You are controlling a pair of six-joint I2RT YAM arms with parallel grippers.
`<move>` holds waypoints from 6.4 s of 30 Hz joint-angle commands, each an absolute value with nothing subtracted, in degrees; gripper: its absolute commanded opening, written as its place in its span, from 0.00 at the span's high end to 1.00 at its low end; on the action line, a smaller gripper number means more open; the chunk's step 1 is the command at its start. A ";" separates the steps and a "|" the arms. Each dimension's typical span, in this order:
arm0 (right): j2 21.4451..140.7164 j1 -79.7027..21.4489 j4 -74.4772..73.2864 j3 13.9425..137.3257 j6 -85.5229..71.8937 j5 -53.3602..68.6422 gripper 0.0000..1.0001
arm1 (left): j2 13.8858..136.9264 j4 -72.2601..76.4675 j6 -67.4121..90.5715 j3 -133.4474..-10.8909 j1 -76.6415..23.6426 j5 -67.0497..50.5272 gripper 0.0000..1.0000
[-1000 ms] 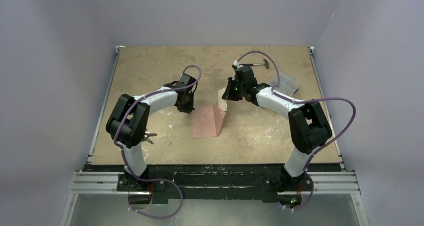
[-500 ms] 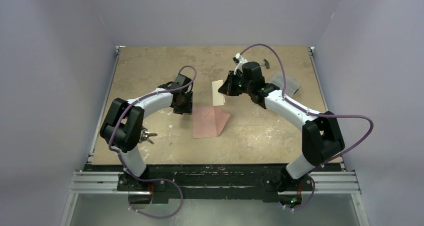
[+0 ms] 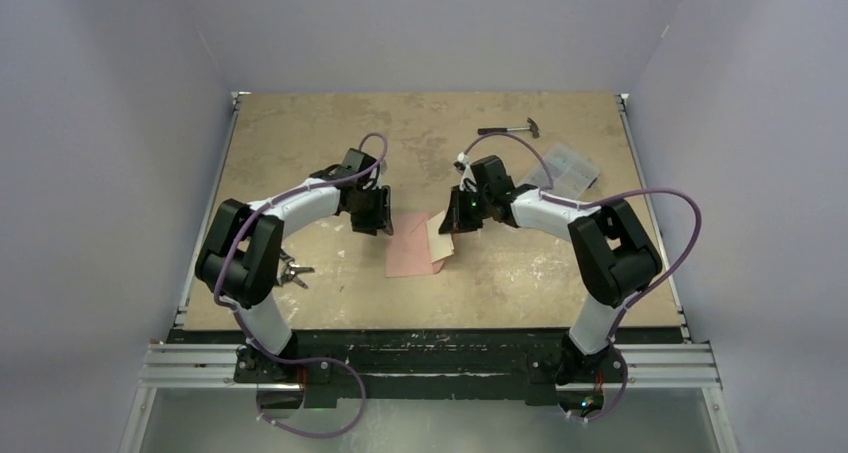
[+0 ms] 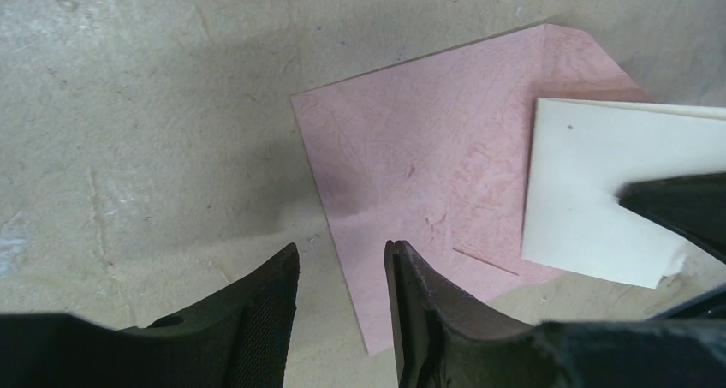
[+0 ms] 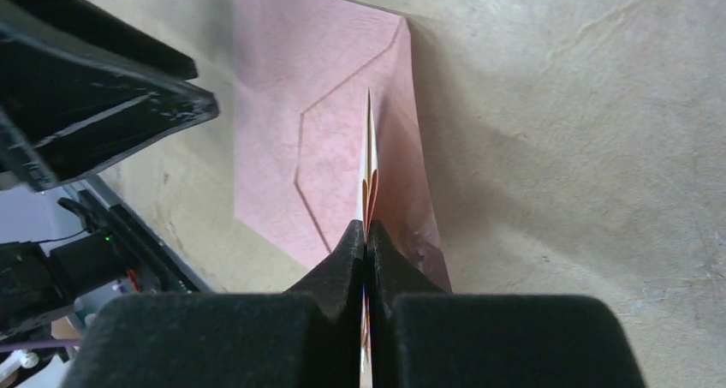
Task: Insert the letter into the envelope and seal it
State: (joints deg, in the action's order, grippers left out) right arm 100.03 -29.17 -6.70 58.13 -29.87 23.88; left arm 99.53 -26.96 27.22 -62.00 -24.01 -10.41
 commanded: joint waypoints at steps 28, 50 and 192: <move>109.44 -28.84 -6.15 62.69 -36.38 19.87 1.00 | 106.25 -28.10 31.67 -61.12 -23.12 -14.68 0.56; 109.15 -34.00 -9.08 67.36 -38.32 13.00 1.00 | 107.01 -27.18 31.25 -60.58 -23.12 -14.95 0.58; 110.72 -36.83 -11.16 66.95 -35.60 23.05 0.56 | 107.28 -20.35 34.46 -53.54 -21.01 -28.15 0.64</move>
State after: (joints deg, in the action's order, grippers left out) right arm 110.37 -36.16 -9.76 66.41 -35.97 22.35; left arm 104.27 -20.53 35.55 -55.48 -20.64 -34.46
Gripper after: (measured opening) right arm 0.438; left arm 0.365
